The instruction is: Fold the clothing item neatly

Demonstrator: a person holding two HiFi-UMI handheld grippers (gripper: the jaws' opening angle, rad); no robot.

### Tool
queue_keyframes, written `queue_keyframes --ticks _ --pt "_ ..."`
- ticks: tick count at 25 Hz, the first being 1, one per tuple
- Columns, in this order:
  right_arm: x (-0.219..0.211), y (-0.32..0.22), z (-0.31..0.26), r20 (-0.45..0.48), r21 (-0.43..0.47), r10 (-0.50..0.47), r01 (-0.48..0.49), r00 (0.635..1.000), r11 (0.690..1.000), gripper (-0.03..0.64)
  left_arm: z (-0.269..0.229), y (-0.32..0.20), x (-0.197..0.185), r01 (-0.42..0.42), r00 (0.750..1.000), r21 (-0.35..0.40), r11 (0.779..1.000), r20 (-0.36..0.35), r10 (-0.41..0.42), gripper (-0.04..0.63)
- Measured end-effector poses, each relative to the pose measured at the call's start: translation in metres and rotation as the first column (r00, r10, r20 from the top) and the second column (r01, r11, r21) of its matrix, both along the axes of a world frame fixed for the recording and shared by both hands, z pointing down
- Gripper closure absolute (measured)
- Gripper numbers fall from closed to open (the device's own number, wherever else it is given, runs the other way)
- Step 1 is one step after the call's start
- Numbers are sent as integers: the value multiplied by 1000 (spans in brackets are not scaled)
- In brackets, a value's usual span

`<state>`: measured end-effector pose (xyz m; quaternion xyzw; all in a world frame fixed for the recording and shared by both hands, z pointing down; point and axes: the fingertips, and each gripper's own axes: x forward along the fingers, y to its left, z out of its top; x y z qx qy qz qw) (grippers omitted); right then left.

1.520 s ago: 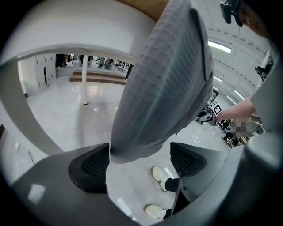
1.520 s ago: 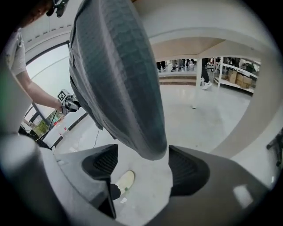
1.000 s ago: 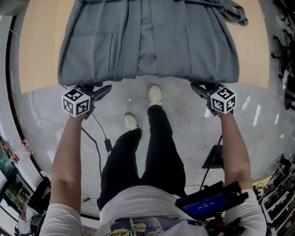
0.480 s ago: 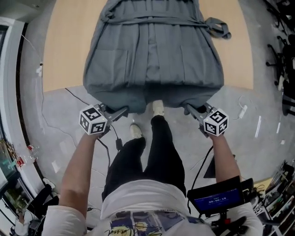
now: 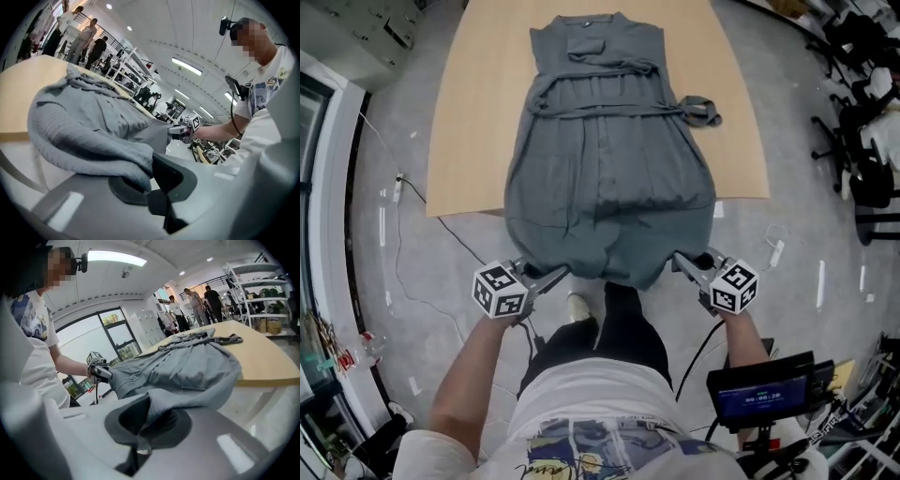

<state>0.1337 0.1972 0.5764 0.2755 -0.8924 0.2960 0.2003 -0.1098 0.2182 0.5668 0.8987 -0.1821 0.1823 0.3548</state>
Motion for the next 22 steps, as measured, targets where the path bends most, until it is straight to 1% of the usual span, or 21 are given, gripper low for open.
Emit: queue_keyframes --ticks 3,6,9,16,22 --pt "-1 0 -31 22 32 -15 14 1000 999 606 -34 -7 0 2 999 41 999 -36 0 572" --pt "-2 -4 -67 54 71 -36 32 998 997 606 -69 -13 0 19 997 65 998 -79 -14 572" --pt "-4 -22 -100 90 115 -61 51 994 992 607 -96 -28 -3 43 994 92 995 -102 -34 572" --pt "-7 -67 -151 134 194 -165 137 977 971 607 -126 -61 -8 82 991 97 992 -109 -72 572" --pt "-10 -107 -184 138 262 -266 224 954 939 607 -156 -92 -5 118 988 131 984 -118 -103 572"
